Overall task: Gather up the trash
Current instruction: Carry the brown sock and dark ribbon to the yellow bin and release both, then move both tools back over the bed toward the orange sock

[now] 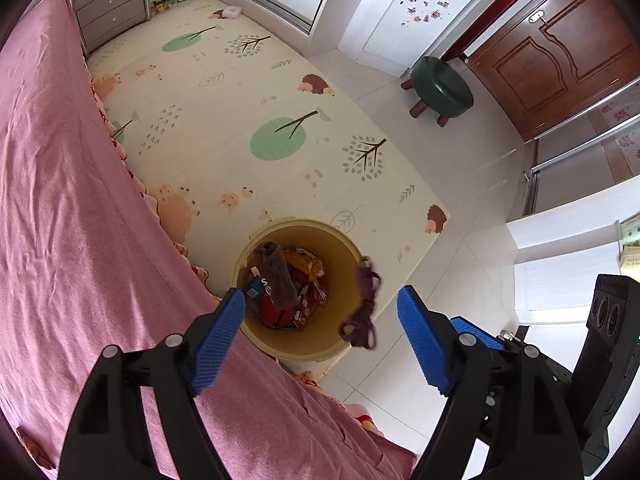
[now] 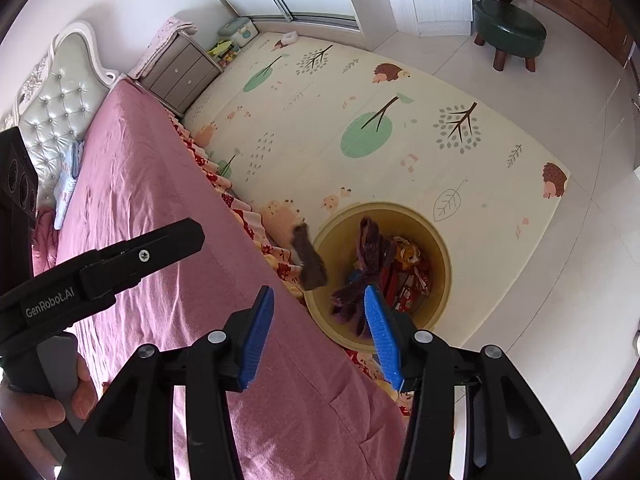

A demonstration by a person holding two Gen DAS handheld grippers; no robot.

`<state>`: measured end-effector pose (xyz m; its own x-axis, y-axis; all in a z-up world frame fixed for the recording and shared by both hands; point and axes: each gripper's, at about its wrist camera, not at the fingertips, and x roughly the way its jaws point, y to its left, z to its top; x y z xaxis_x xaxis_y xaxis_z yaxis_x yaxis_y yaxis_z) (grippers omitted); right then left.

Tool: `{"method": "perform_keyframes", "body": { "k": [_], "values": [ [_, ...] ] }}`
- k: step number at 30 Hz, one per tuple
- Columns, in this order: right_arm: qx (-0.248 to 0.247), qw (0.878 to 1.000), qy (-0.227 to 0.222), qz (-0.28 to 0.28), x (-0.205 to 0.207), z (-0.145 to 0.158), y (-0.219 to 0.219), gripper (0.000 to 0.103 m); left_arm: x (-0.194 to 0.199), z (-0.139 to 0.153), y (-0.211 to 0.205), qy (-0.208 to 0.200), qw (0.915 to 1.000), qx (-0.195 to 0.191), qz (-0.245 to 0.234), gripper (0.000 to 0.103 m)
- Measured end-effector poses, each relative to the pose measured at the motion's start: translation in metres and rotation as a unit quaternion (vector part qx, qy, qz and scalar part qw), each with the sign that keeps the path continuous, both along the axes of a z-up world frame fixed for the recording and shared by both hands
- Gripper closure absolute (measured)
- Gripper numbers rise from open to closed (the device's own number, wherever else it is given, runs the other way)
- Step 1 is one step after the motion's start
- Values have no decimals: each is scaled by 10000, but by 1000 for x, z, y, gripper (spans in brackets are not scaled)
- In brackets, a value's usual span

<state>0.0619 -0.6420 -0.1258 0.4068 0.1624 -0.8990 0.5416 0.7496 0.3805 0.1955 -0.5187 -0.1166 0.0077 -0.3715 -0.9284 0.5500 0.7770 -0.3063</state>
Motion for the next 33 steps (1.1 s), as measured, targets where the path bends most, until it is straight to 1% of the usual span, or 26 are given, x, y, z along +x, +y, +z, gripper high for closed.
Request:
{"method": "perform_keyframes", "body": {
  "k": [3,7,12,17,22,26,29,33],
  "values": [
    [13,10000,-30,-31,1,3,0,56,3,2,8,-5,9999,31,114,25],
    [71,9999,-95,65,5,9,12,56,2,7,22,-8,9997,23,253,25],
    [113,9991,-206,358,15,23,34,56,0,19,48,-42,9990,-16,453,25],
    [140,9967,-293,749,26,35,64,55,-4,33,85,-121,9972,-26,742,25],
    [132,9926,-303,1169,38,39,104,55,-5,44,135,-246,9935,-21,1108,23],
    [108,9879,-265,1527,45,39,144,55,-7,47,182,-273,9888,21,1469,23],
    [147,9825,-245,1839,50,40,181,55,-12,47,222,-272,9843,38,1744,23],
    [110,9720,-217,2337,53,42,236,55,-24,45,280,-328,9777,157,2066,22]
  ]
}}
